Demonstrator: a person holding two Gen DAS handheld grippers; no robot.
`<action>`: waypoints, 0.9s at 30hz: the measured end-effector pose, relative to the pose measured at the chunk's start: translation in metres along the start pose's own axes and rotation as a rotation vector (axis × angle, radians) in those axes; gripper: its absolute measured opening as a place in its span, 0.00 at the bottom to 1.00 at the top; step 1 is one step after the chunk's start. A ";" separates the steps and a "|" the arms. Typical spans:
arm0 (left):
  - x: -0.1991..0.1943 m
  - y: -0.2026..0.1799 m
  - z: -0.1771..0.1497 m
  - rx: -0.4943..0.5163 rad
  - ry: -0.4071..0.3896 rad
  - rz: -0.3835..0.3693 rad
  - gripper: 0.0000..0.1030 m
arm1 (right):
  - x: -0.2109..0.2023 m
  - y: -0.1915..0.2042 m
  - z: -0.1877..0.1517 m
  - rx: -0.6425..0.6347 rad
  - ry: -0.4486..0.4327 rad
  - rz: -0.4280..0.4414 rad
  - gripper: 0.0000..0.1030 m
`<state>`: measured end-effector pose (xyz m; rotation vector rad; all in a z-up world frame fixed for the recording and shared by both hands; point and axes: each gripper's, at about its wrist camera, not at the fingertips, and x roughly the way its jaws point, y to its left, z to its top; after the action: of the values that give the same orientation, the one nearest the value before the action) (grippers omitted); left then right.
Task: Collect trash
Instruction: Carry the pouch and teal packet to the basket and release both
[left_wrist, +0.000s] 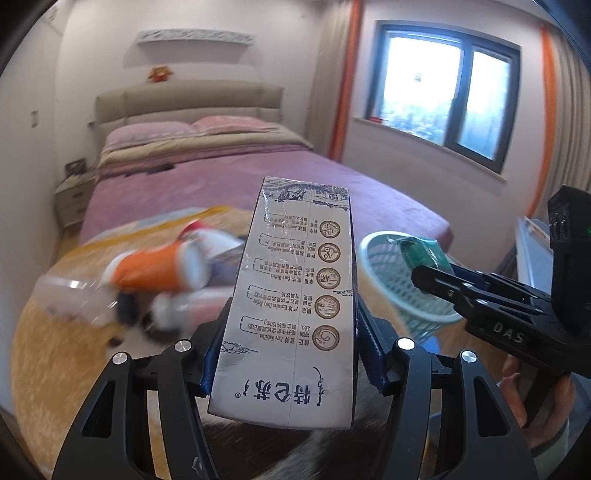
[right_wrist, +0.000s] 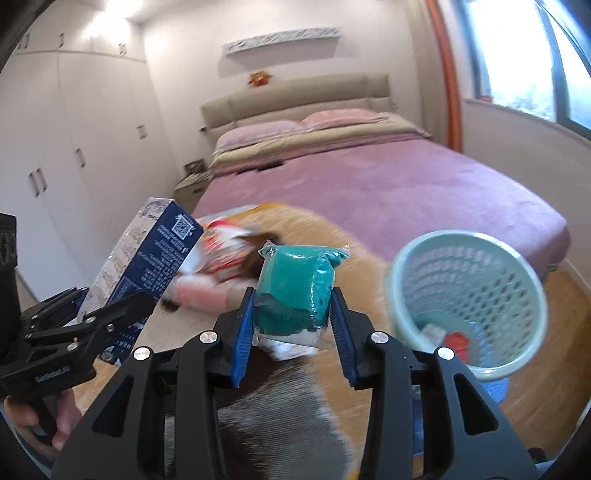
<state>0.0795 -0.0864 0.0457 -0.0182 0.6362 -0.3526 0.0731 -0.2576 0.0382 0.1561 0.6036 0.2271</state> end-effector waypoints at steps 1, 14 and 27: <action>0.003 -0.007 0.002 0.010 -0.002 -0.008 0.56 | -0.002 -0.007 0.001 0.009 -0.009 -0.015 0.35; 0.078 -0.107 0.038 0.133 0.035 -0.187 0.56 | -0.002 -0.128 0.012 0.174 -0.050 -0.187 0.35; 0.181 -0.142 0.034 0.112 0.211 -0.228 0.56 | 0.043 -0.200 -0.013 0.291 0.046 -0.261 0.35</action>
<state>0.1897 -0.2823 -0.0139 0.0543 0.8252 -0.6154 0.1331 -0.4388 -0.0377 0.3508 0.6941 -0.1116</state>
